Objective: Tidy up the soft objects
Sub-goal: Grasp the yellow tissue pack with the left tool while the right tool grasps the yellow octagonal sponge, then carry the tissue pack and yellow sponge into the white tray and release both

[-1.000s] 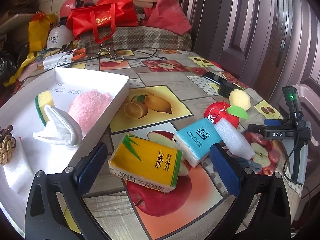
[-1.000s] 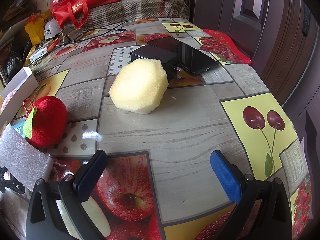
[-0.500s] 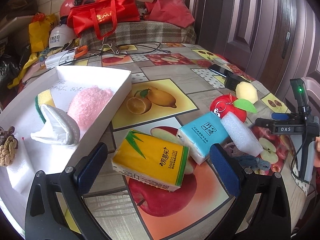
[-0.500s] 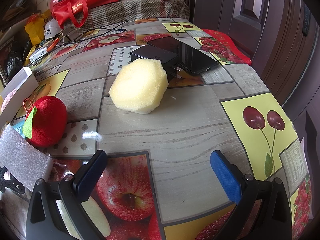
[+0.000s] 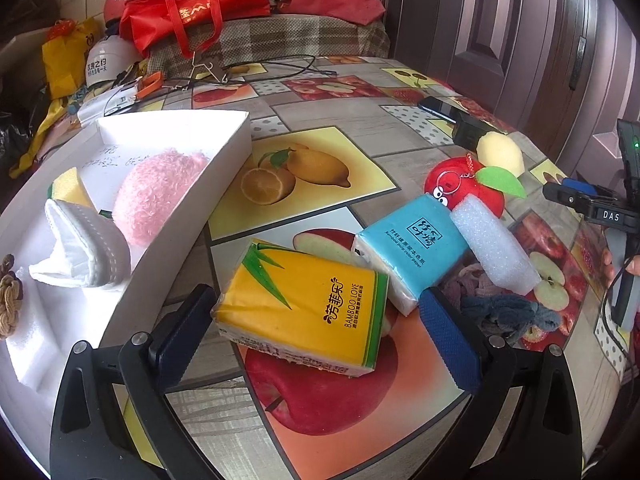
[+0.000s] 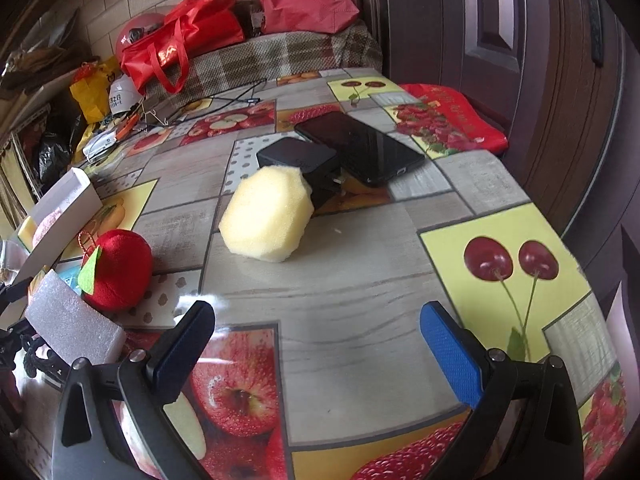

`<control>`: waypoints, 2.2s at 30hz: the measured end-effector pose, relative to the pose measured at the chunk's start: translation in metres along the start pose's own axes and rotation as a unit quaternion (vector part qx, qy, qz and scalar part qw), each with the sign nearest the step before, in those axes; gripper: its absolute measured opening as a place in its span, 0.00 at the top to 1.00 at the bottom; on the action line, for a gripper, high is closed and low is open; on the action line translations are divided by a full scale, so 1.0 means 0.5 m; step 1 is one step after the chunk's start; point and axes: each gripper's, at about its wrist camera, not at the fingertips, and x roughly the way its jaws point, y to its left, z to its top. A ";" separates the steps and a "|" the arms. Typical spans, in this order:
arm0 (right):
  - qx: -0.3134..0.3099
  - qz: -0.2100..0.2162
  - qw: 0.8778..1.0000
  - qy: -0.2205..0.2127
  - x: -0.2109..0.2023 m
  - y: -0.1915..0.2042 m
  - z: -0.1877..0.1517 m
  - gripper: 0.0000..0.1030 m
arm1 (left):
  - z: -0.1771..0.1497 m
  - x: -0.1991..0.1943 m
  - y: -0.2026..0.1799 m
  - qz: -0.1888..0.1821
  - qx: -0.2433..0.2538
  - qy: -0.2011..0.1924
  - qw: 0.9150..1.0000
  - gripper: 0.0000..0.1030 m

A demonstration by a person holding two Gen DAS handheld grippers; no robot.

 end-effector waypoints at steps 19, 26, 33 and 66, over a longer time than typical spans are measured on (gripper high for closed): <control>-0.073 0.004 0.997 0.018 0.096 0.096 0.061 0.46 | -0.002 -0.009 -0.001 -0.006 0.001 -0.011 1.000 0.28; -0.061 0.070 0.984 -0.153 -0.069 0.108 0.000 0.46 | -0.016 -0.085 -0.024 0.048 0.022 -0.110 0.993 0.28; -0.100 0.125 0.967 -0.196 -0.126 0.205 -0.031 0.46 | -0.031 -0.134 -0.011 0.094 -0.001 -0.181 0.979 0.28; -0.241 0.259 0.920 -0.168 -0.064 0.634 -0.027 0.46 | -0.097 -0.212 0.384 0.215 -0.236 -0.224 0.921 0.28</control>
